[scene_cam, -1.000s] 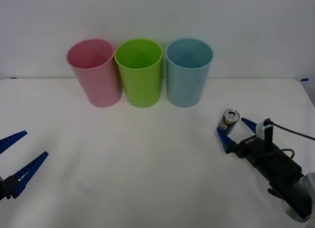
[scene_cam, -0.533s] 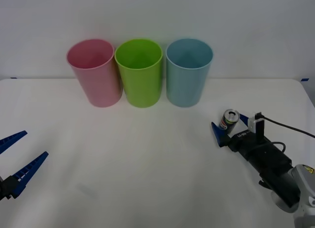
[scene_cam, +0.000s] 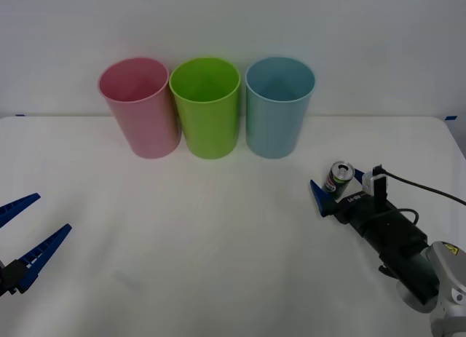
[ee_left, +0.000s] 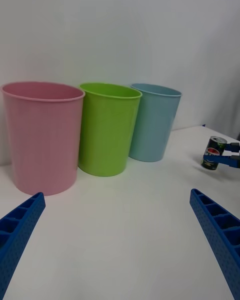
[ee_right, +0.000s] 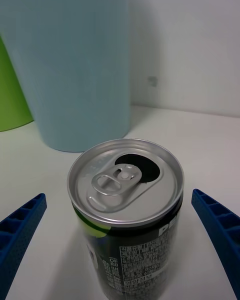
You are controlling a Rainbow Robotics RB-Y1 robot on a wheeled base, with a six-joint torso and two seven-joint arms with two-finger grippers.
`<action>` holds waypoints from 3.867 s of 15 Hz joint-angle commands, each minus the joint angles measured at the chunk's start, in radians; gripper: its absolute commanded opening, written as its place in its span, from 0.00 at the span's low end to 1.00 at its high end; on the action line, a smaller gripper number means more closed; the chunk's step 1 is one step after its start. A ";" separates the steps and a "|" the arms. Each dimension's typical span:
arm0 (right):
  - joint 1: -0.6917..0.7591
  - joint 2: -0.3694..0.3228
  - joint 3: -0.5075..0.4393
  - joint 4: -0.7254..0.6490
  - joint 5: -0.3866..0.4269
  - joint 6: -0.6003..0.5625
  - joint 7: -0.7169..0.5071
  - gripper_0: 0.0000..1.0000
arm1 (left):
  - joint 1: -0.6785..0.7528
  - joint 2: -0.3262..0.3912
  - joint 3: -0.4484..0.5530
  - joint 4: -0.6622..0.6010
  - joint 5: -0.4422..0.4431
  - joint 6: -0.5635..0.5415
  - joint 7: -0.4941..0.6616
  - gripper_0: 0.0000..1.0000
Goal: Grasp the object on the table and drop it into the matching bin: aluminum can to the light blue bin, PET bottle to the pink bin.
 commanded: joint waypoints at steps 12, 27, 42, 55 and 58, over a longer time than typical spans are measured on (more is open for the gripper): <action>0.015 0.003 -0.007 -0.026 -0.040 -0.066 -0.005 0.00 | 0.000 0.000 0.000 0.000 0.000 0.000 0.000 1.00; 0.216 -0.115 0.079 -0.582 -0.043 -0.075 -0.380 0.00 | 0.000 0.000 0.000 0.000 0.000 0.000 0.000 1.00; -0.247 -0.143 0.071 -0.382 0.167 -0.080 -0.715 0.00 | 0.000 0.000 0.000 0.000 0.000 0.000 0.000 1.00; -0.584 0.051 -0.067 -0.022 0.437 -0.037 -0.693 0.00 | 0.000 0.000 0.000 0.000 0.000 0.000 0.000 1.00; -0.592 0.051 -0.062 -0.006 0.437 -0.023 -0.684 0.00 | 0.000 0.000 0.000 0.000 0.000 0.000 0.000 1.00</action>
